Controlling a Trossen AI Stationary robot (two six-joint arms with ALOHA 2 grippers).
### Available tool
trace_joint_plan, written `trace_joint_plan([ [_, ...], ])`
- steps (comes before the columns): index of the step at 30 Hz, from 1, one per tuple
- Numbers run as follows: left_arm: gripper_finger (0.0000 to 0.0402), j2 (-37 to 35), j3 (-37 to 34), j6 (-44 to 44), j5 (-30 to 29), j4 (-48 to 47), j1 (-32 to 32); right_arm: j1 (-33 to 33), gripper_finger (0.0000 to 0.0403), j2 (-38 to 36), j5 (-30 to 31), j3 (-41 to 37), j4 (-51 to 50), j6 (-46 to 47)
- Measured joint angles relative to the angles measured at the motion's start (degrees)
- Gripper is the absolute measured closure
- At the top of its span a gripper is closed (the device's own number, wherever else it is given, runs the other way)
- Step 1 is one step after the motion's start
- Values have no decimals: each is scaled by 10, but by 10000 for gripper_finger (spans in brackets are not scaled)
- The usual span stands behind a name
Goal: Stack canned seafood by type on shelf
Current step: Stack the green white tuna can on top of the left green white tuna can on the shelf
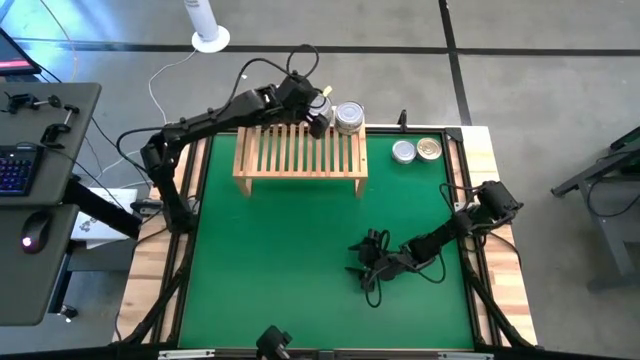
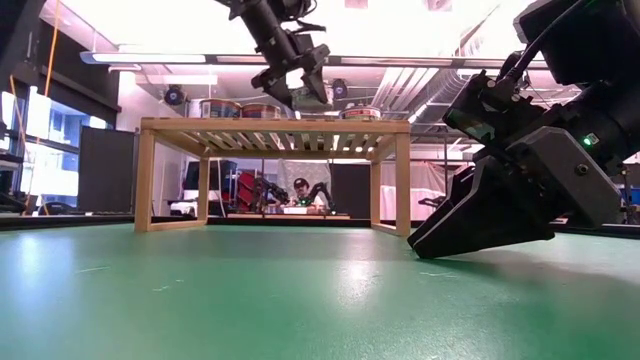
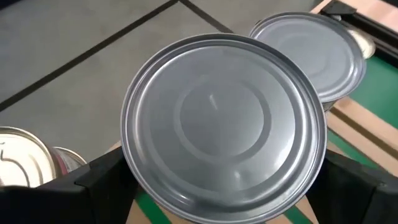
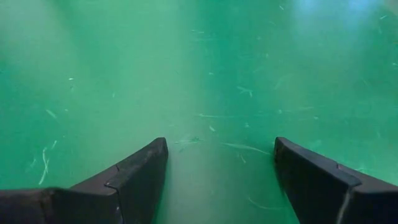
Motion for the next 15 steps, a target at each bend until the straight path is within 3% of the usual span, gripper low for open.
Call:
trace_joint_plan([
  [15,41,40,-1,-6,0,-2,0,0,112,0,0,0,3,2],
])
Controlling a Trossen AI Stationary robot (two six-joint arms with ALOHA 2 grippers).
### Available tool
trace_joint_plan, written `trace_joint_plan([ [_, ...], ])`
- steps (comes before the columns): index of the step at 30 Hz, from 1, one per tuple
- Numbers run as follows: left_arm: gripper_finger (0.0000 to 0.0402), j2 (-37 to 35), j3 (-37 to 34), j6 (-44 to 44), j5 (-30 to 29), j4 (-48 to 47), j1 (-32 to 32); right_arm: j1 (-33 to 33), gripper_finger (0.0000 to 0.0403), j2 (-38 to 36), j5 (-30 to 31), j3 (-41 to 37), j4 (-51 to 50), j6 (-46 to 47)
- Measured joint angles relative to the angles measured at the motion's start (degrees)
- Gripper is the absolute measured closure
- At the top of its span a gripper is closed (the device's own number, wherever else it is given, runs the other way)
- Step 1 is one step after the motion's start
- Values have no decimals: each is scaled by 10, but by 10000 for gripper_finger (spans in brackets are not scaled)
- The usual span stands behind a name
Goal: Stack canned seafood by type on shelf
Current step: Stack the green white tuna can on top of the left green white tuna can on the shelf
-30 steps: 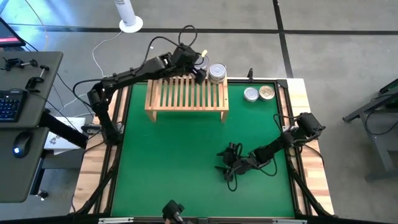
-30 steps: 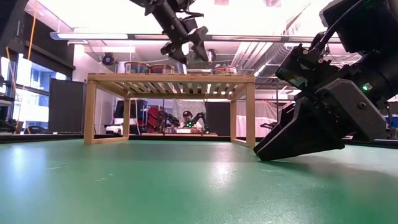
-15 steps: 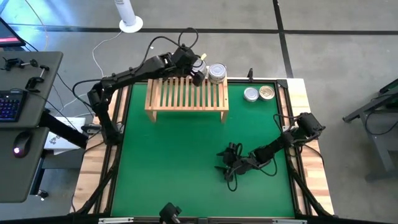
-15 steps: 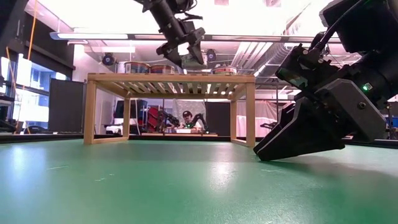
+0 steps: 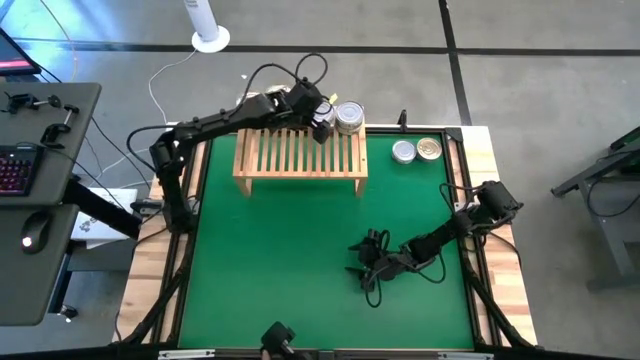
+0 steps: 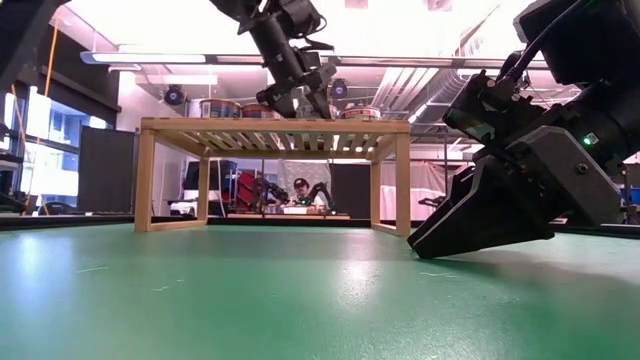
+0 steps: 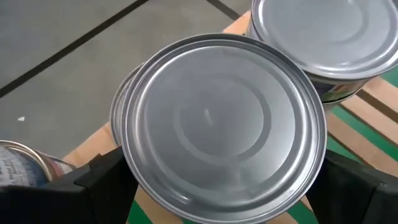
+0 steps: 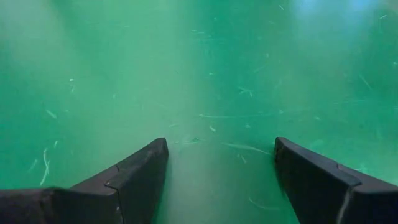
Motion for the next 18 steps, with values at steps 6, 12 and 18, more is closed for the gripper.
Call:
trace_joint_plan([
  [6,34,-2,0,12,11,0,9,0,112,0,0,0,0,0],
  [12,13,-4,0,12,36,2,25,0,112,0,0,0,1,0],
  [18,3,-4,0,11,36,2,34,0,112,0,0,0,1,0],
])
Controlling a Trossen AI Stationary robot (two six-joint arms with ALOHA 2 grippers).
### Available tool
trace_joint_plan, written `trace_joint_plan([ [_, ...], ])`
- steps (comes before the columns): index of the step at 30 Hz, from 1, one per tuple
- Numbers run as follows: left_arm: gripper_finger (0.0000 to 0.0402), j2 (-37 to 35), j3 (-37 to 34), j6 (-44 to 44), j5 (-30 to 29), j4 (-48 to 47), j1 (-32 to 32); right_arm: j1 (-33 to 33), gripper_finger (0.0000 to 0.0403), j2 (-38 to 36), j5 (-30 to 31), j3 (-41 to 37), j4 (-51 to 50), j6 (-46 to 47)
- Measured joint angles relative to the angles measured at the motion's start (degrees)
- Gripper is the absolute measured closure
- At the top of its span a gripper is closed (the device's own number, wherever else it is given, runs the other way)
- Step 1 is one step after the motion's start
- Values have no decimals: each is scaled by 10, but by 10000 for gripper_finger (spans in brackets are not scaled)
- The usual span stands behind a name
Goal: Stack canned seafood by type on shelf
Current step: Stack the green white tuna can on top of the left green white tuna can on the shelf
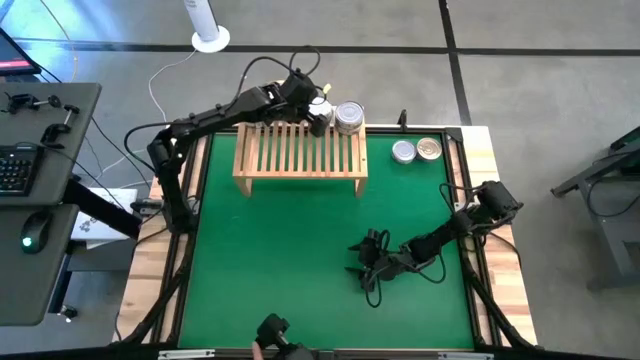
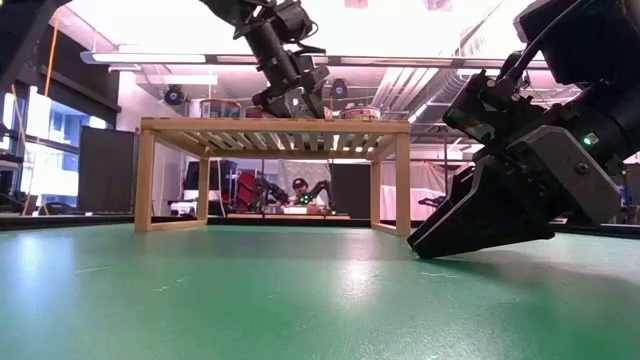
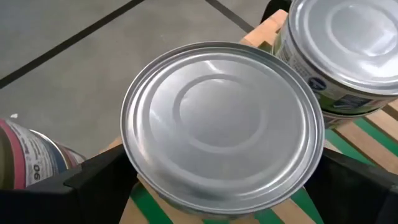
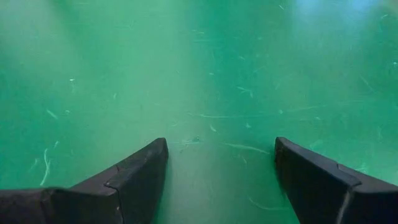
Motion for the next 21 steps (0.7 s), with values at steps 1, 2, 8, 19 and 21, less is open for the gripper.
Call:
trace_joint_plan([
  [1,3,0,0,0,0,1,0,0,112,0,0,0,0,0],
  [2,2,0,0,0,0,2,0,0,112,0,0,0,0,0],
  [8,2,-1,0,3,0,9,-7,0,112,0,0,0,0,0],
  [19,2,-3,0,0,-24,11,-16,0,112,0,0,0,0,0],
  [21,2,-6,0,0,-35,12,-18,0,112,0,0,0,0,0],
])
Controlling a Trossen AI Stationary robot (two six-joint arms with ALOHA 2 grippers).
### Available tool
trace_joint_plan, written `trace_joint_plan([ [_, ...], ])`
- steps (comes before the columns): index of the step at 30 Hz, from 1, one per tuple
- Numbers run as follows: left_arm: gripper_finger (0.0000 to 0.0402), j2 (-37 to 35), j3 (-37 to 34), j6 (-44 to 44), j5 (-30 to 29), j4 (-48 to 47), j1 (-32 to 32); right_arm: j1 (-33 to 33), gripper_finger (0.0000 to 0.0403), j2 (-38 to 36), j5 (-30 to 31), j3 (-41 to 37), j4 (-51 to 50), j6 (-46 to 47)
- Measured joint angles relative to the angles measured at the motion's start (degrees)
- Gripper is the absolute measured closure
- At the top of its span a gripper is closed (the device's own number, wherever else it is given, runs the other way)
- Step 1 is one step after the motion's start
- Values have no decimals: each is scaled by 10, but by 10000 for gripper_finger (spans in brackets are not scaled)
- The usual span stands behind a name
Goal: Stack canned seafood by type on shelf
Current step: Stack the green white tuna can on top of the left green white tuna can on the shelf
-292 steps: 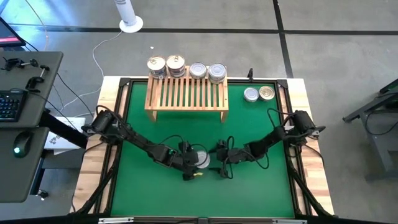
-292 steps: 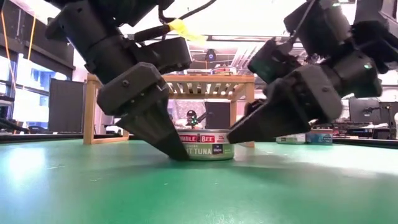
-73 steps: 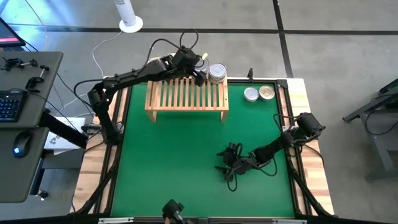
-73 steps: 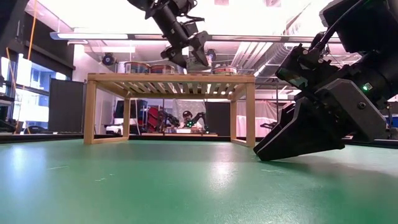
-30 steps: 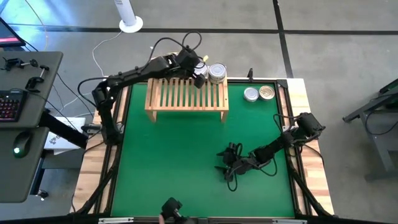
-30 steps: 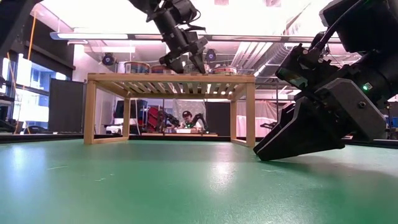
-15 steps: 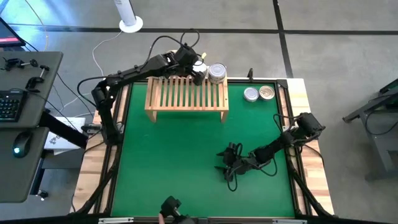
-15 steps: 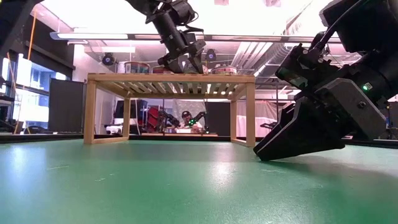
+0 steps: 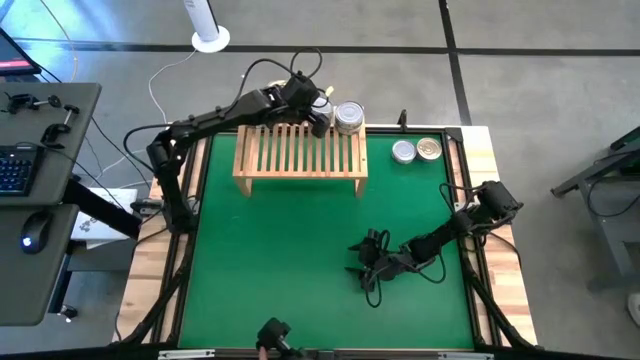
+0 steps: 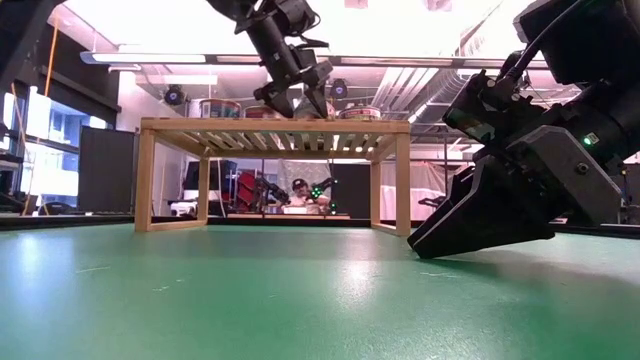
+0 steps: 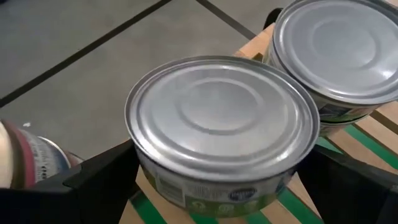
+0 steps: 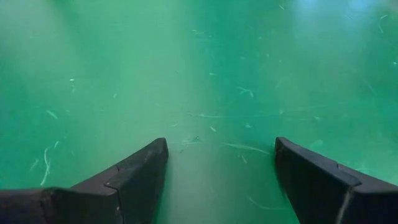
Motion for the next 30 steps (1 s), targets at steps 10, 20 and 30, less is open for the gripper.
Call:
trace_joint_plan([
  [10,2,-5,0,-13,-15,-2,-3,0,112,0,0,0,0,0],
  [20,2,-5,0,3,-14,-16,-3,0,112,0,0,0,0,0],
  [30,2,-5,0,-31,-14,-9,-3,0,112,0,0,0,0,0],
])
